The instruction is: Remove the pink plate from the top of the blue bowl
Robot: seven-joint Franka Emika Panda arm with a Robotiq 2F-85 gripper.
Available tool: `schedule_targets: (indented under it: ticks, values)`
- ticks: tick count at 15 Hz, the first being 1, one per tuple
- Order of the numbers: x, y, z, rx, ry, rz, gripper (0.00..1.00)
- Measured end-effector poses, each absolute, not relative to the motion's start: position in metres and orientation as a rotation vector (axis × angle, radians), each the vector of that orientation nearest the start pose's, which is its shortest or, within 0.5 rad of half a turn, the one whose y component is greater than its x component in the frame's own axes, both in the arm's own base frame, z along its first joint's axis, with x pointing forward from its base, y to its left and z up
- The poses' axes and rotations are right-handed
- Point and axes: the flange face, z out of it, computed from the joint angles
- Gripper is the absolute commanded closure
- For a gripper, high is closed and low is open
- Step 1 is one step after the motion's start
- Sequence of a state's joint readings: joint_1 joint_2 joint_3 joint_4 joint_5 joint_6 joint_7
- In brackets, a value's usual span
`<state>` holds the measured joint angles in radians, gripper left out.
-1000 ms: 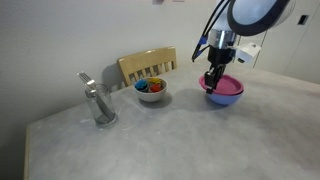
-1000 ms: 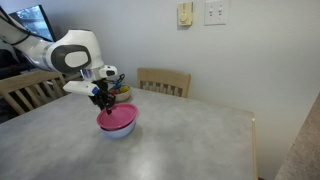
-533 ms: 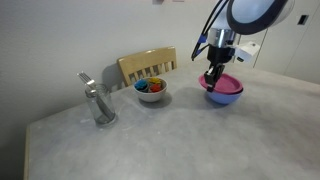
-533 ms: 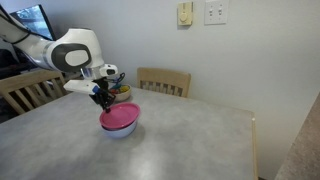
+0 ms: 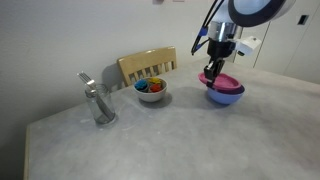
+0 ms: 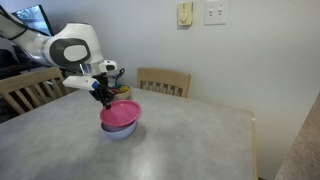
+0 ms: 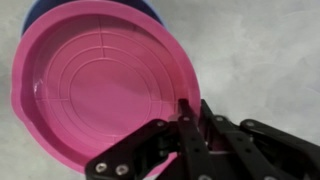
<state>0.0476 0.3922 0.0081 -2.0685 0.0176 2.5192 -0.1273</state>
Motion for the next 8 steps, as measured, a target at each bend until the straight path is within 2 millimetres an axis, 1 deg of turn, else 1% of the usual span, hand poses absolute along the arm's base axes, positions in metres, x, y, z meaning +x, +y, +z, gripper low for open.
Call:
schedule_targets:
  ticks: [5,8]
  values:
    - [0.595,0.031,0.286,-3.163,-0.255,-0.120,0.97]
    - [0.593,0.021,0.300,-3.213,-0.226,-0.116,0.97]
